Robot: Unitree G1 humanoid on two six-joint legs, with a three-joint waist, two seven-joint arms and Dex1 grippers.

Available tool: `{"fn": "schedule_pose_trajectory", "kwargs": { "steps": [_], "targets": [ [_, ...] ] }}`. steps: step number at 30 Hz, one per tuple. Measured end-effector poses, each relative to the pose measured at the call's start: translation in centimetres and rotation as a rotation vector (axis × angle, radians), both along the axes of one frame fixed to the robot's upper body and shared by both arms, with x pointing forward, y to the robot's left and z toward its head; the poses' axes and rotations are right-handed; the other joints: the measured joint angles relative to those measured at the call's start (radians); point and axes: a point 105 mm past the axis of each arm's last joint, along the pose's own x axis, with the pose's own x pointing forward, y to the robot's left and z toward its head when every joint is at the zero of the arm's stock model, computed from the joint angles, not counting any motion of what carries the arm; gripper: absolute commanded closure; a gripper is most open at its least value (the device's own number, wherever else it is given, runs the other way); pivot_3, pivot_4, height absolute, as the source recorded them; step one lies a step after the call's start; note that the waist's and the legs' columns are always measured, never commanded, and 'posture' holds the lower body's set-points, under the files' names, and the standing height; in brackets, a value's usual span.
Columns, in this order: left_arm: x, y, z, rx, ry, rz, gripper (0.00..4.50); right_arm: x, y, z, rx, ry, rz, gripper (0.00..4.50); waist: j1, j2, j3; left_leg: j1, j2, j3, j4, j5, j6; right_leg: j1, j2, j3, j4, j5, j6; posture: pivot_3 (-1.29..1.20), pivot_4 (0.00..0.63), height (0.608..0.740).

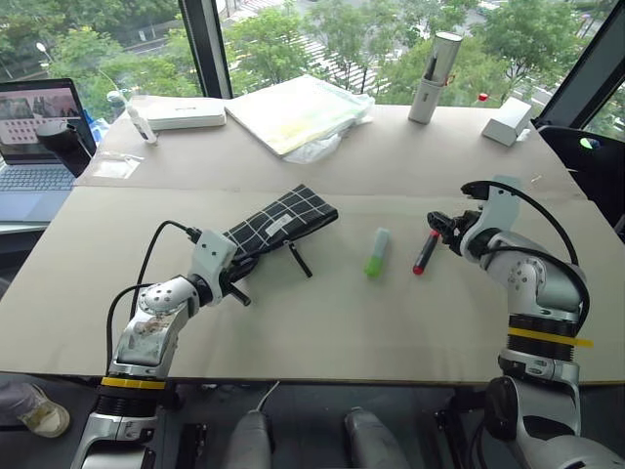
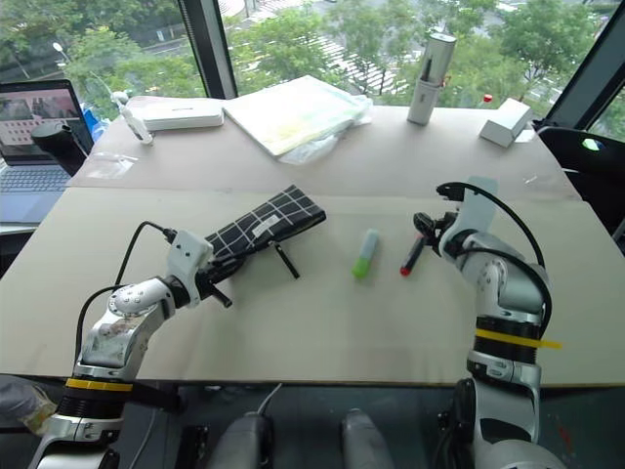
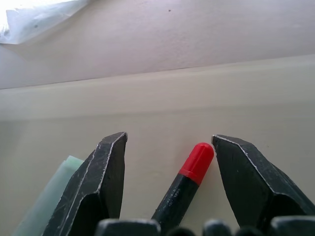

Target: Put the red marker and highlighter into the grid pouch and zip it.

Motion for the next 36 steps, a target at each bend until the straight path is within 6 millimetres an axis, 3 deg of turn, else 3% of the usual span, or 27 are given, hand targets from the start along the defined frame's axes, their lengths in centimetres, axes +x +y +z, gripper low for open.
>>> {"fn": "schedule_pose_trajectory", "kwargs": {
  "steps": [16, 22, 25, 30, 36],
  "targets": [
    [-0.1, 0.1, -0.4, -0.011, 0.009, 0.019, 4.5, -2.2, 0.6, -4.5, -0.008, 0.166, -0.07, 1.42, 0.001, 0.0, 0.0, 0.0, 0.0, 0.0, 0.0, 0.0, 0.0, 0.0, 0.0, 0.0, 0.0, 0.0, 0.0, 0.0, 0.15, 0.74],
    [-0.2, 0.2, -0.6, -0.015, 0.014, 0.026, 4.5, -2.9, 1.1, -4.8, -0.034, 0.168, -0.072, 1.42, -0.001, 0.0, 0.0, 0.0, 0.0, 0.0, 0.0, 0.0, 0.0, 0.0, 0.0, 0.0, 0.0, 0.0, 0.0, 0.0, 0.15, 0.74],
    [-0.2, 0.2, -0.6, -0.02, 0.016, 0.028, 4.5, -3.3, 1.6, -5.3, -0.094, 0.164, -0.058, 2.1, -0.001, -0.001, -0.001, 0.0, 0.0, 0.0, 0.0, 0.0, 0.0, 0.001, 0.0, 0.0, 0.0, 0.0, 0.0, 0.0, 0.15, 0.74],
    [-0.2, 0.3, -0.6, -0.026, 0.021, 0.031, 4.5, -3.7, 1.2, -5.7, -0.169, 0.145, -0.053, 3.82, -0.002, -0.003, -0.002, 0.001, 0.0, 0.0, 0.0, 0.0, 0.0, 0.001, 0.0, 0.0, 0.0, 0.0, 0.0, 0.0, 0.15, 0.74],
    [-0.1, 0.3, -0.3, -0.029, 0.028, 0.021, 4.5, -3.2, 0.7, -5.6, -0.183, 0.119, -0.047, 3.94, -0.002, -0.004, -0.003, 0.001, 0.0, 0.0, 0.0, 0.0, 0.0, 0.001, 0.0, 0.0, 0.0, 0.0, 0.0, 0.0, 0.15, 0.74]
  ]
}}
